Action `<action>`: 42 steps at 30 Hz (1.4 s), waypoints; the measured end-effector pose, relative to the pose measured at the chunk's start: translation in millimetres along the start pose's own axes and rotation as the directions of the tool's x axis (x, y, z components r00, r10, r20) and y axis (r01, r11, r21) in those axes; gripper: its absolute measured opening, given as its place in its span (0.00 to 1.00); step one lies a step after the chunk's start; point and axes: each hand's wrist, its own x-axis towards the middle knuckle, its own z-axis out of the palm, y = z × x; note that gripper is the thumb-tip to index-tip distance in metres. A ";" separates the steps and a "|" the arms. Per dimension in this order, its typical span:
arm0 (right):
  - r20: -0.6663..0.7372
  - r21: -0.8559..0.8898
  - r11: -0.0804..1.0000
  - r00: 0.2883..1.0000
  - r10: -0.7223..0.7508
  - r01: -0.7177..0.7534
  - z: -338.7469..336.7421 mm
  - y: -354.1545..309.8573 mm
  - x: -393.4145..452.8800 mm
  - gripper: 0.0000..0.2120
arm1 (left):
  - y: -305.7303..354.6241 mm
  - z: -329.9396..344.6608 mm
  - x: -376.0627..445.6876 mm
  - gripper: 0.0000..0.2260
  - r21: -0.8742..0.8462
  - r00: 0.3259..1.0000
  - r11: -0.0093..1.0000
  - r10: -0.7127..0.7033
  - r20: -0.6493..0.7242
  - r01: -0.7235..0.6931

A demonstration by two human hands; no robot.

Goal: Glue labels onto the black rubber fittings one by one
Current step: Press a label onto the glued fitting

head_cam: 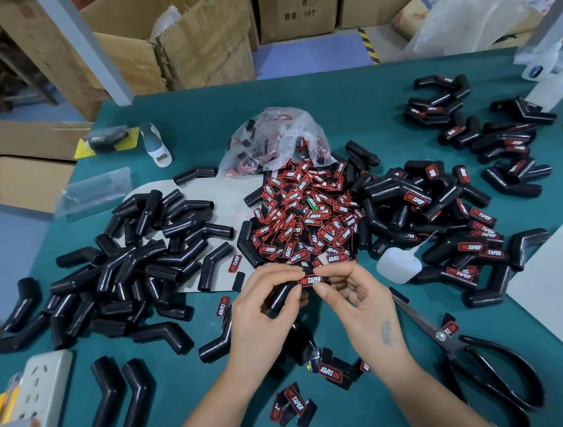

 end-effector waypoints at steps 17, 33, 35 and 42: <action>0.040 -0.071 0.997 0.999 -0.015 0.018 -7.7 3.5 2.3 0.15 | -5.6 -3.7 1.7 0.08 -0.108 0.997 0.992 -0.070 0.012 0.071; 0.078 -0.023 1.000 0.997 -0.019 0.020 -6.4 1.3 1.4 0.15 | -5.3 -4.6 0.9 0.11 -0.011 0.998 0.998 -0.060 -0.012 0.060; 0.117 0.039 0.999 0.993 0.001 -0.005 -6.4 -0.5 1.6 0.19 | 0.1 -1.8 0.4 0.16 -0.026 0.997 0.997 -0.068 -0.029 0.067; 0.097 0.145 0.988 0.995 0.035 -0.049 1.0 1.8 0.0 0.23 | 7.5 7.2 -4.7 0.22 -0.023 0.999 0.999 -0.035 -0.007 0.035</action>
